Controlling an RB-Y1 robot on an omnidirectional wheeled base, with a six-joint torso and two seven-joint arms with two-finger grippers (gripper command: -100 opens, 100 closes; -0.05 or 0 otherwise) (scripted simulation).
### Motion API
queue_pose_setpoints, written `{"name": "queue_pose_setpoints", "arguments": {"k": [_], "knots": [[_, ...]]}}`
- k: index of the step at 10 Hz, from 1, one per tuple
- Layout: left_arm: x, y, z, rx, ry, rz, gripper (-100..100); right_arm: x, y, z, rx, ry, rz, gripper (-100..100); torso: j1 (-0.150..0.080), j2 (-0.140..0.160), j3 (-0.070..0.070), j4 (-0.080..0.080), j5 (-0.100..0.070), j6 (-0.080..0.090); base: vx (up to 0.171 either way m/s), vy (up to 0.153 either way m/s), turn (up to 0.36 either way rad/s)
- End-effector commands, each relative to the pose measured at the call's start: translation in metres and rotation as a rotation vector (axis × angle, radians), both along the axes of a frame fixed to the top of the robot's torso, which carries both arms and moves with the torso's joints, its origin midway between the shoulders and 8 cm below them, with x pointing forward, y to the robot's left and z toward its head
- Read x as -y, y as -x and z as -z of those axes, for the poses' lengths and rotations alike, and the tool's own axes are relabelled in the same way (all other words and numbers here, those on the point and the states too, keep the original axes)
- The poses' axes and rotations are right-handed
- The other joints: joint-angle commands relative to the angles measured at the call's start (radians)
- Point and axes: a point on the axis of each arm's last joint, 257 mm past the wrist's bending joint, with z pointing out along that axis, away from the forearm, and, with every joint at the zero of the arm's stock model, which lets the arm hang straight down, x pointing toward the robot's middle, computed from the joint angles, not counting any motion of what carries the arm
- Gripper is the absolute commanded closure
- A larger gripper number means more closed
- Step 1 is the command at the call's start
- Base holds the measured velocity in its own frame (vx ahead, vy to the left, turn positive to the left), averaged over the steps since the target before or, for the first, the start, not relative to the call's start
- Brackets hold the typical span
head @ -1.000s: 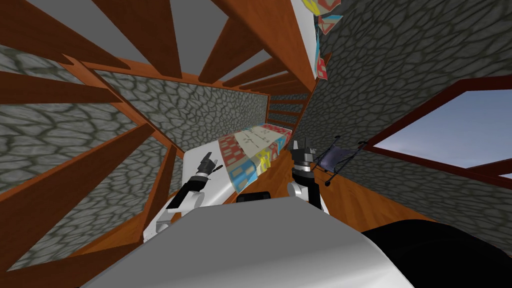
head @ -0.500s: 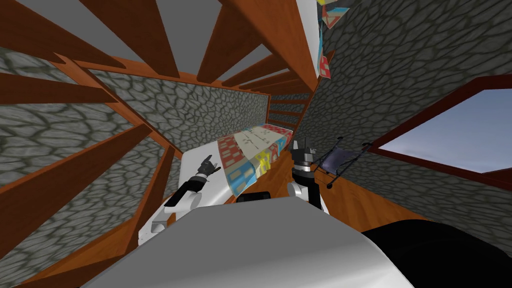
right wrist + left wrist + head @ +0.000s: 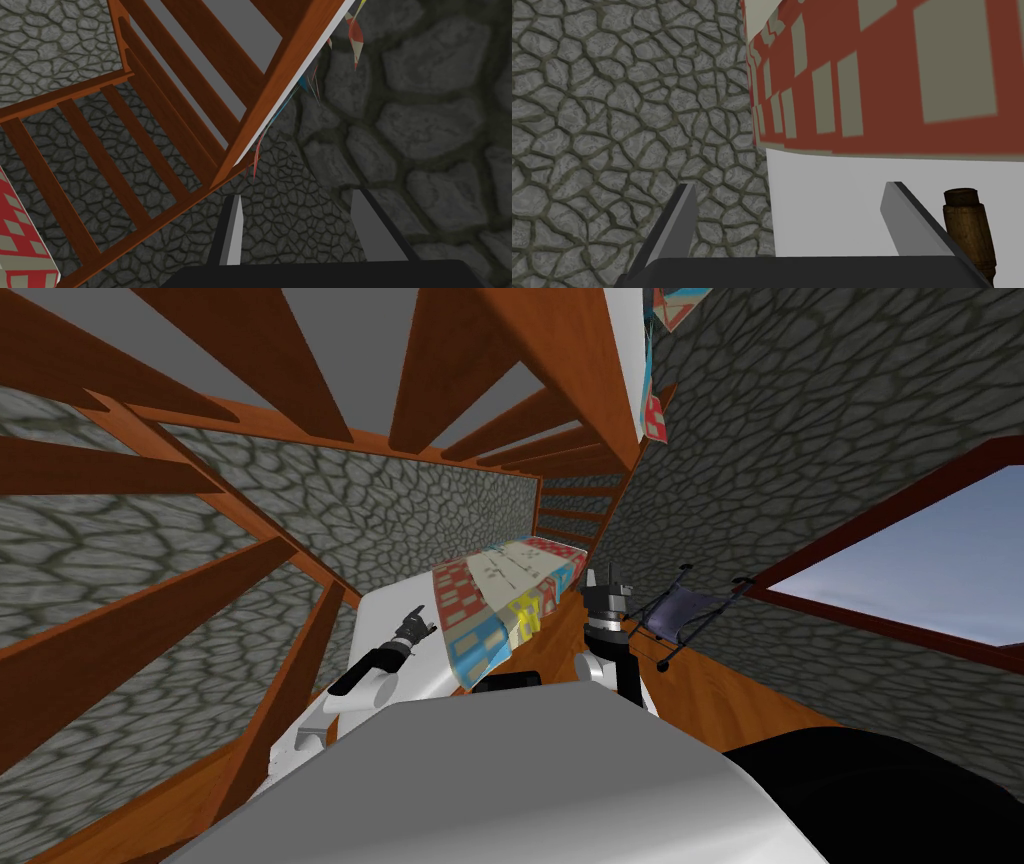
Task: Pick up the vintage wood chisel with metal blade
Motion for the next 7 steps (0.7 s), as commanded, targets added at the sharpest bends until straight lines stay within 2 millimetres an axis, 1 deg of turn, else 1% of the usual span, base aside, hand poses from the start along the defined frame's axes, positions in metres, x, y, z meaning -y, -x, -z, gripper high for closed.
{"name": "queue_pose_setpoints", "arguments": {"k": [1,2,3,4,5,6,7], "knots": [[-0.007,0.002,0.009,-0.038,0.012,-0.008,-100,0.0,0.0,0.0,0.0,0.0,0.0,0,0.0,0.0,0.0,0.0,0.0,0.0,0.054,-0.043,0.022],[-0.018,0.006,0.024,-0.096,0.031,-0.021,-100,0.0,0.0,0.0,0.0,0.0,0.0,0,0.0,0.001,0.0,0.0,0.0,0.0,0.07,-0.043,0.027],[-0.018,0.007,0.026,-0.107,0.031,-0.022,-100,0.0,0.0,0.0,0.0,0.0,0.0,0,0.0,0.0,0.0,0.0,0.0,0.0,0.06,-0.039,0.02],[-0.029,0.012,0.041,-0.166,0.05,-0.038,-100,0.0,0.0,0.0,0.0,0.0,0.0,0,0.0,0.0,0.0,0.0,0.0,0.0,0.062,-0.047,0.027],[-0.029,0.013,0.043,-0.176,0.049,-0.039,-100,0.0,0.0,0.0,0.0,0.0,0.0,0,0.0,0.0,0.0,0.0,0.0,0.0,0.051,-0.036,0.019],[-0.041,0.019,0.057,-0.232,0.067,-0.057,-100,0.0,0.0,0.0,0.0,0.0,0.0,0,0.001,0.001,0.0,0.0,0.0,0.0,0.064,-0.044,0.021],[-0.042,0.02,0.06,-0.245,0.067,-0.058,-100,0.0,0.0,0.0,0.0,0.0,0.0,0,0.0,0.0,0.0,0.0,0.0,0.0,0.062,-0.033,0.022]]}}
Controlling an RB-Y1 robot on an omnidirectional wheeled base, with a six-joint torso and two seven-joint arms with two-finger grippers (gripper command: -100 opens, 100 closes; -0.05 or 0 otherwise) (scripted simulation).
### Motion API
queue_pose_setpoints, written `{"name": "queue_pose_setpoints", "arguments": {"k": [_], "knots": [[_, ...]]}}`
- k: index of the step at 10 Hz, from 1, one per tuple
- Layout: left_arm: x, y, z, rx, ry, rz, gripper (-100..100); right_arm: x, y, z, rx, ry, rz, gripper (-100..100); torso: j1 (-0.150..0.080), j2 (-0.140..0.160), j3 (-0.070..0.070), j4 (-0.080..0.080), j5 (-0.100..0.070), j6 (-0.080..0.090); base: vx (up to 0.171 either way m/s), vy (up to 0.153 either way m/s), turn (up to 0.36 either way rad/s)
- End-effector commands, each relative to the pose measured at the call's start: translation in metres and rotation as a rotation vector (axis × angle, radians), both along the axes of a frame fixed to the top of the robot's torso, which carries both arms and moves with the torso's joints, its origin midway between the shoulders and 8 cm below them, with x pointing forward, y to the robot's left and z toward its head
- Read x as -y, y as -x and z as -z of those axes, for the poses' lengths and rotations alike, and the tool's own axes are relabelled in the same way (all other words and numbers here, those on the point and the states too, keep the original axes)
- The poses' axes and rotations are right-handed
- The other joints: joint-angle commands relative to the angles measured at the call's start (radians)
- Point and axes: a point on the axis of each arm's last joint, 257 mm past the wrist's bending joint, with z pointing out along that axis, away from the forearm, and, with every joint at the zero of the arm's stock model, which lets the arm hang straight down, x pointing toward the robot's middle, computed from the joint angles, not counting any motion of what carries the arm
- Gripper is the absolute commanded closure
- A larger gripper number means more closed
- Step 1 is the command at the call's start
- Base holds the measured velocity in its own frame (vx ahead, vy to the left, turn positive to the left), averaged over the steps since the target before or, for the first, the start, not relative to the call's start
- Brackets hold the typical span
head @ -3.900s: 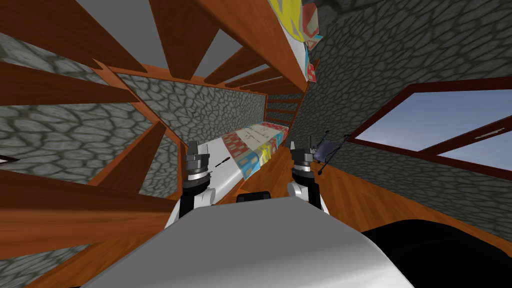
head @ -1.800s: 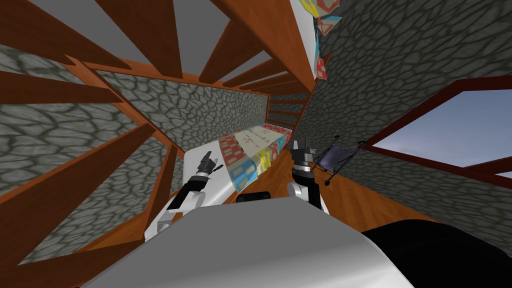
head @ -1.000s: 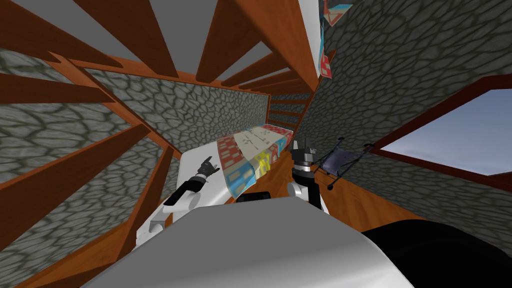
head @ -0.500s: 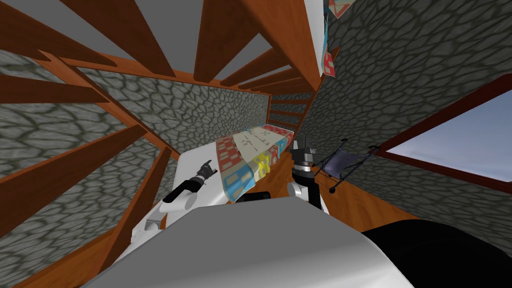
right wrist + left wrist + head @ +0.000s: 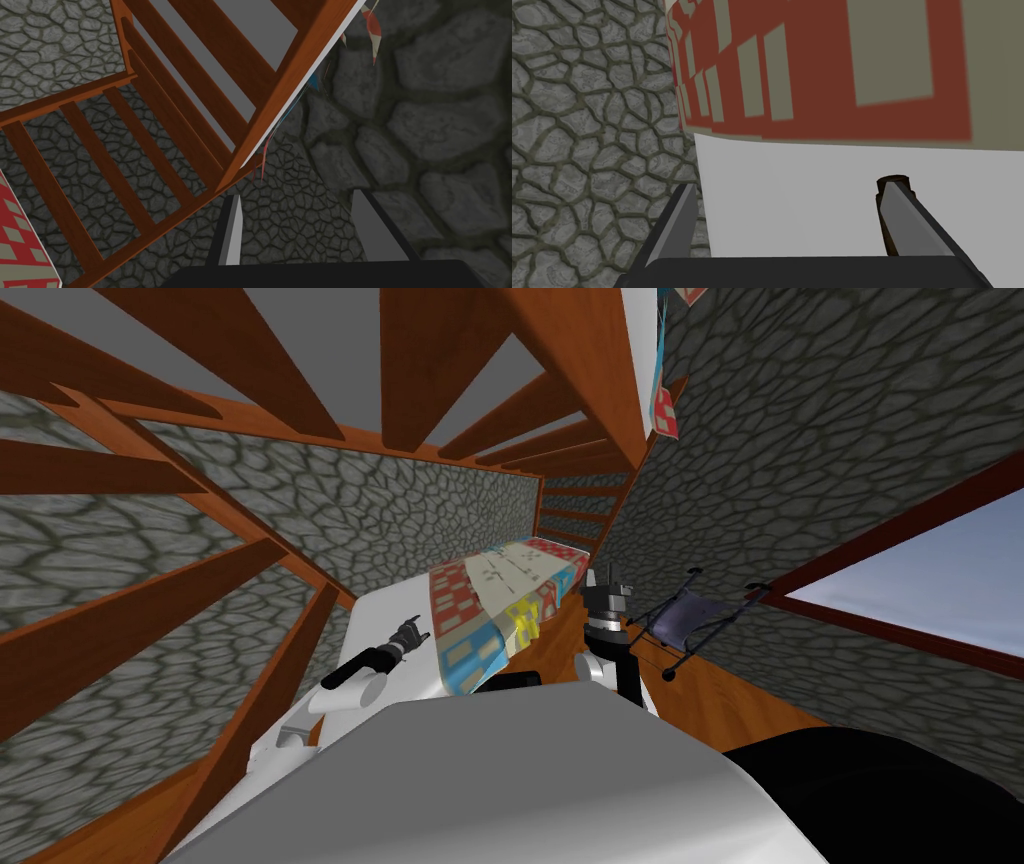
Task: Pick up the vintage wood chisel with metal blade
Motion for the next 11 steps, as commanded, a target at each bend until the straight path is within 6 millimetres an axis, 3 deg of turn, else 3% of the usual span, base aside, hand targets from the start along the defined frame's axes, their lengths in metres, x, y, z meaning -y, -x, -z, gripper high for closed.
{"name": "queue_pose_setpoints", "arguments": {"k": [1,4,6,11], "knots": [[-0.014,0.008,0.017,-0.072,0.019,-0.024,-100,0.0,0.0,0.0,0.0,0.0,0.0,0,0.0,0.0,0.0,0.0,0.0,0.0,0.068,-0.04,0.026],[-0.027,0.019,0.033,-0.152,0.034,-0.049,-100,0.0,0.0,0.0,0.0,0.0,0.0,0,-0.001,0.0,0.0,0.0,0.0,0.0,0.057,-0.044,0.019],[-0.053,0.036,0.052,-0.258,0.062,-0.1,-100,0.0,0.0,0.0,0.0,0.0,0.0,0,0.0,0.0,0.0,0.0,0.0,0.0,0.079,-0.05,0.033],[-0.079,0.061,0.073,-0.394,0.088,-0.16,-100,0.0,0.0,0.0,0.0,0.0,0.0,0,0.0,0.001,0.001,0.0,0.0,0.0,0.053,-0.041,0.019]]}}
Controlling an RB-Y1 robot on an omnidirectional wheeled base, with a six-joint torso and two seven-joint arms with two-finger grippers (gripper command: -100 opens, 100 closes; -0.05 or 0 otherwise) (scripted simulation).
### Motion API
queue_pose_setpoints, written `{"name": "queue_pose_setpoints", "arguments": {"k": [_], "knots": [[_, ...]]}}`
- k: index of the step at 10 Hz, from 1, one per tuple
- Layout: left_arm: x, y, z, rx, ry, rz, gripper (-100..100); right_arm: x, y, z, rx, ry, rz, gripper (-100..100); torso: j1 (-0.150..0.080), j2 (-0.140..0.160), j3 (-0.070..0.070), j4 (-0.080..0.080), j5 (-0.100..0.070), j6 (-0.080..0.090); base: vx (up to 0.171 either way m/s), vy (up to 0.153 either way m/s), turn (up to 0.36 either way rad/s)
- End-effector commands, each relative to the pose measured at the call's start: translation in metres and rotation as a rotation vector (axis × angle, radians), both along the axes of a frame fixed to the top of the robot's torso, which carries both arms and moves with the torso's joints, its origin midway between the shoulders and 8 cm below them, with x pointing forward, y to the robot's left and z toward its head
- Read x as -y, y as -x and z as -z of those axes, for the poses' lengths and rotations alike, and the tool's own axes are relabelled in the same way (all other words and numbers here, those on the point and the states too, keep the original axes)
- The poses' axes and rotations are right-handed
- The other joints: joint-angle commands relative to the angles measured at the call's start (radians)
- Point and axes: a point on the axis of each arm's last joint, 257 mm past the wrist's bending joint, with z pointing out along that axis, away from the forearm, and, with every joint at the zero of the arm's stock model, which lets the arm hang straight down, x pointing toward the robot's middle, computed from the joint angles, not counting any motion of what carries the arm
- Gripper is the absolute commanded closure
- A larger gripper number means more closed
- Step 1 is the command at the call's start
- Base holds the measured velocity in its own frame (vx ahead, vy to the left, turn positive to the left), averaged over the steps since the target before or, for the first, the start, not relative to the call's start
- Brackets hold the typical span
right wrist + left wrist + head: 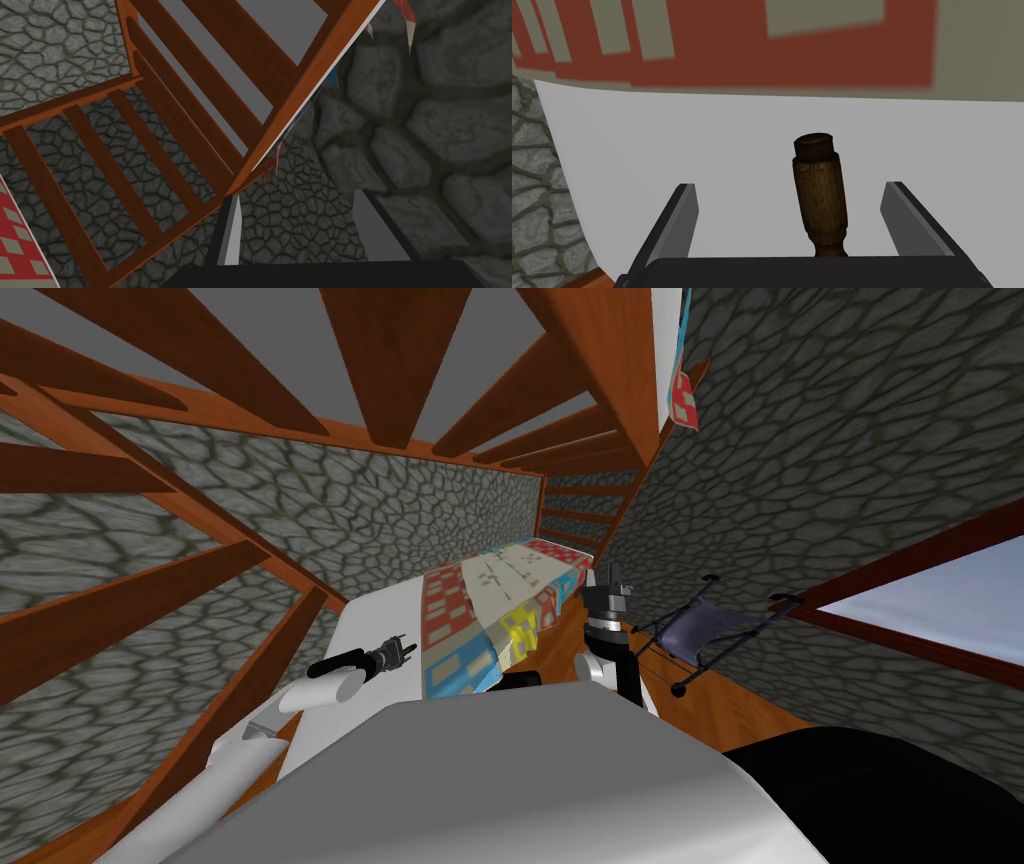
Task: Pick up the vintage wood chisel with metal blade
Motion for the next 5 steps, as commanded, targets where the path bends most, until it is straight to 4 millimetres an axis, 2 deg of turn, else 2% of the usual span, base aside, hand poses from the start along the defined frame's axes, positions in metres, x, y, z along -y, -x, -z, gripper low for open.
{"name": "queue_pose_setpoints", "arguments": {"k": [1,2,5], "knots": [[-0.013,0.016,0.006,-0.062,0.013,-0.033,-100,0.0,0.0,0.0,0.0,0.0,0.0,0,0.0,0.0,0.0,0.0,0.0,0.0,0.055,-0.043,0.022],[-0.013,0.016,0.007,-0.064,0.013,-0.034,-100,0.0,0.0,0.0,0.0,0.0,0.0,0,0.0,-0.001,0.0,0.0,0.0,0.0,0.048,-0.035,0.017],[-0.033,0.036,0.014,-0.157,0.033,-0.09,-100,0.0,0.0,0.0,0.0,0.0,0.0,0,0.0,0.0,0.0,0.0,0.0,0.0,0.052,-0.034,0.018]]}}
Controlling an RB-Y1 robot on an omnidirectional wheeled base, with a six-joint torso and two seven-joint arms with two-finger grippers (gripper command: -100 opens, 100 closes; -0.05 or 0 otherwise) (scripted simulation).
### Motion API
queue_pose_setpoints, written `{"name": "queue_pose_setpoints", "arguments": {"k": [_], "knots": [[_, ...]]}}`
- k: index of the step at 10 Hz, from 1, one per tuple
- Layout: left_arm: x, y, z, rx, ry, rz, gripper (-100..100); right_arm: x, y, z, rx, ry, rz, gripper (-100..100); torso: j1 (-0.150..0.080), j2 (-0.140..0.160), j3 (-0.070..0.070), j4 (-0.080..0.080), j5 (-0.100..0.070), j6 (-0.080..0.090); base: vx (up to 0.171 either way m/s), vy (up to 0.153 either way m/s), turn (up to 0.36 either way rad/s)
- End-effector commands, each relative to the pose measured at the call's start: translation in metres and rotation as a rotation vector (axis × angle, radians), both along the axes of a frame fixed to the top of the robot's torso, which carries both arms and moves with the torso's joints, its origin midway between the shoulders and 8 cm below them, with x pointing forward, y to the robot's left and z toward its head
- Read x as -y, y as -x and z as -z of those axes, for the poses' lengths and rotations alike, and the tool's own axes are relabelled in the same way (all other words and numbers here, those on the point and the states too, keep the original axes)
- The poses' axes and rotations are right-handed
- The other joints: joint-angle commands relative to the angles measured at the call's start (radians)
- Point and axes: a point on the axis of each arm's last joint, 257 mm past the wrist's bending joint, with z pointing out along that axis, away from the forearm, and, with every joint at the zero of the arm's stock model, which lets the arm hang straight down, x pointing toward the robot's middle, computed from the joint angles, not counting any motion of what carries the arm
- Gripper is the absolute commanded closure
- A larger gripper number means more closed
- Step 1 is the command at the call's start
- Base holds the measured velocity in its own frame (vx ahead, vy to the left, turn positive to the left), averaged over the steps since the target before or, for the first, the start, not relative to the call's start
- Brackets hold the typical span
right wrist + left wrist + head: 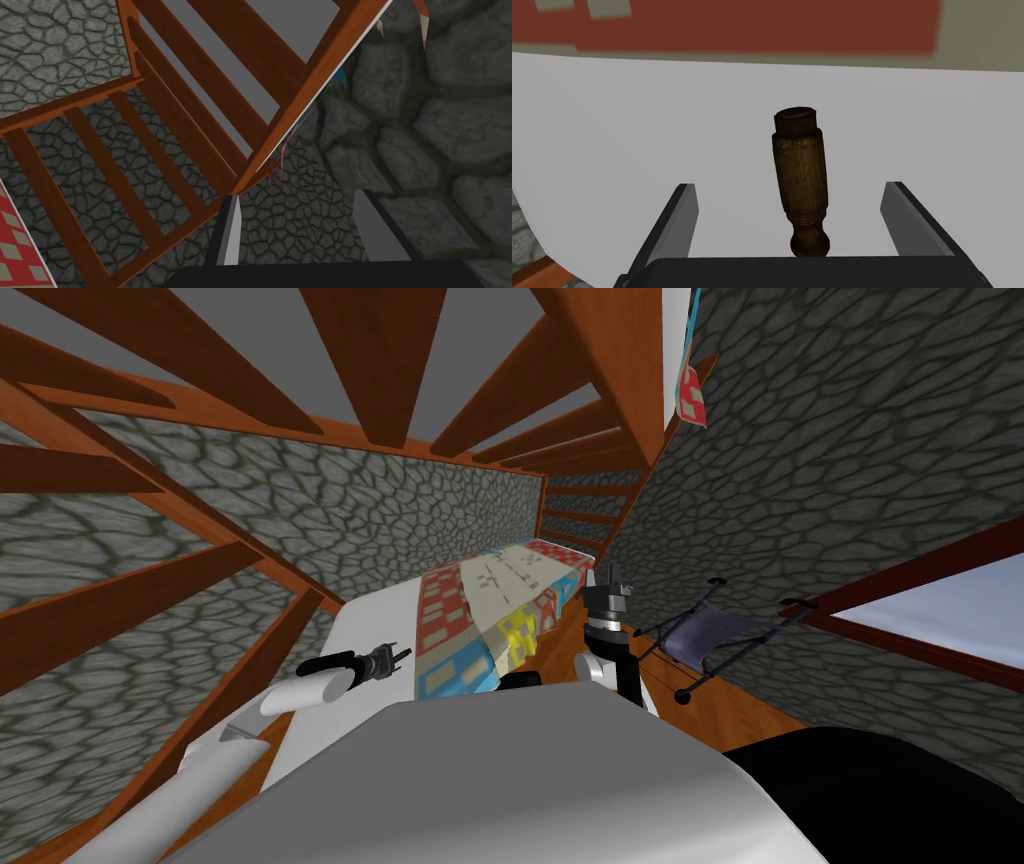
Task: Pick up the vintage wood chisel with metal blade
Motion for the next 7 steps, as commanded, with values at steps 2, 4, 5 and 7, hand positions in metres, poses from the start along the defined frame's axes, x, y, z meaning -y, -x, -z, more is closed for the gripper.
{"name": "queue_pose_setpoints", "arguments": {"k": [2,4,5,7], "knots": [[-0.023,0.023,0.005,-0.1,0.021,-0.066,-100,0.0,0.0,0.0,0.0,0.0,0.0,0,-0.001,-0.001,-0.001,0.0,0.0,0.0,0.079,-0.063,0.031],[-0.03,0.031,0.006,-0.135,0.027,-0.089,-100,0.0,0.0,0.0,0.0,0.0,0.0,0,0.0,-0.001,-0.001,0.0,0.0,0.0,0.047,-0.032,0.013],[-0.037,0.038,0.006,-0.163,0.032,-0.108,-100,0.0,0.0,0.0,0.0,0.0,0.0,0,0.001,0.001,0.0,0.0,0.0,0.0,0.046,-0.043,0.024],[-0.046,0.048,0.004,-0.205,0.038,-0.139,-100,0.0,0.0,0.0,0.0,0.0,0.0,0,0.0,0.0,0.0,0.0,0.0,0.0,0.048,-0.041,0.019]]}}
